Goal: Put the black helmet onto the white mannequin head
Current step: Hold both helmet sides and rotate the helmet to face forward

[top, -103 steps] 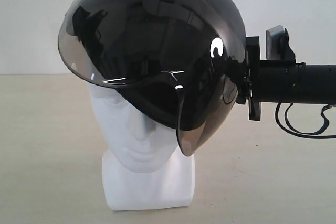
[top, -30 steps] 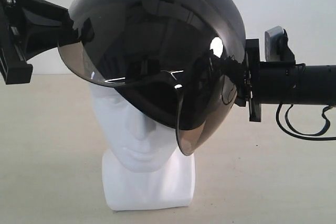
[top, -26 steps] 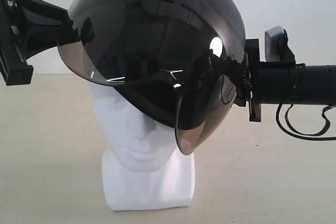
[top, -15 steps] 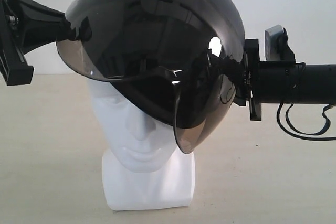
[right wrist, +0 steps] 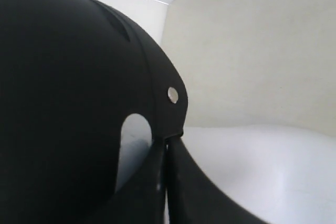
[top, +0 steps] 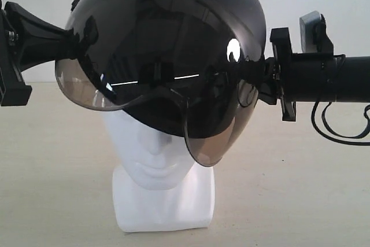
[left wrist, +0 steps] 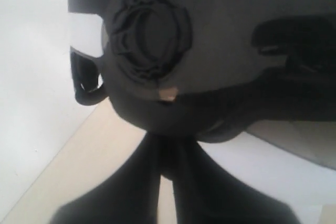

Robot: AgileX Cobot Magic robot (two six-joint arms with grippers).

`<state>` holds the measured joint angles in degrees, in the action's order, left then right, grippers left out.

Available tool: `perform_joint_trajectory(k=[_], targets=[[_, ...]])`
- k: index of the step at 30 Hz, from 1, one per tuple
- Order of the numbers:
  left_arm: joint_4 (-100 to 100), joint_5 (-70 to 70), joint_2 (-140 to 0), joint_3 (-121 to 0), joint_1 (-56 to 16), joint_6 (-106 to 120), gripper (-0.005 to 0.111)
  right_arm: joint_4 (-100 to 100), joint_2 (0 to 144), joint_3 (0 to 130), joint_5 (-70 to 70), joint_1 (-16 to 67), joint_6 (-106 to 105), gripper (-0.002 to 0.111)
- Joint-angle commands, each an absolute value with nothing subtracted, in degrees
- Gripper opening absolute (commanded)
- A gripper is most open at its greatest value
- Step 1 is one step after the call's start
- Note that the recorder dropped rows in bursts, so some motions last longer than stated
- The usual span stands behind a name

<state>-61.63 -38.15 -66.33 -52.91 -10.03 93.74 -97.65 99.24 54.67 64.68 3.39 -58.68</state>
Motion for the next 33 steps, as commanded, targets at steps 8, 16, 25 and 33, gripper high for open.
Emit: perform_joint_trajectory(k=[8,16,25,33], targets=[[-52.0,-39.4,-66.1,-52.6,-9.9,85.3,0.004,-99.9,94.9,55.2,70.0,3.9,-58.2,0.0],[-51.2,-40.7,-66.1,-51.5,-9.9,84.3,0.004,-99.9,93.1,56.7,70.0,3.9,-57.3,0.0],[-51.2,-39.4,-66.1,-48.3,-9.9,84.3,0.004,-99.9,92.4,56.8,70.0,3.9,-55.9,0.0],[-51.5,-39.3,-66.1,-48.1,-9.9,84.3,0.004,-99.9,92.4,57.7,70.0,6.0,-56.0,0.0]])
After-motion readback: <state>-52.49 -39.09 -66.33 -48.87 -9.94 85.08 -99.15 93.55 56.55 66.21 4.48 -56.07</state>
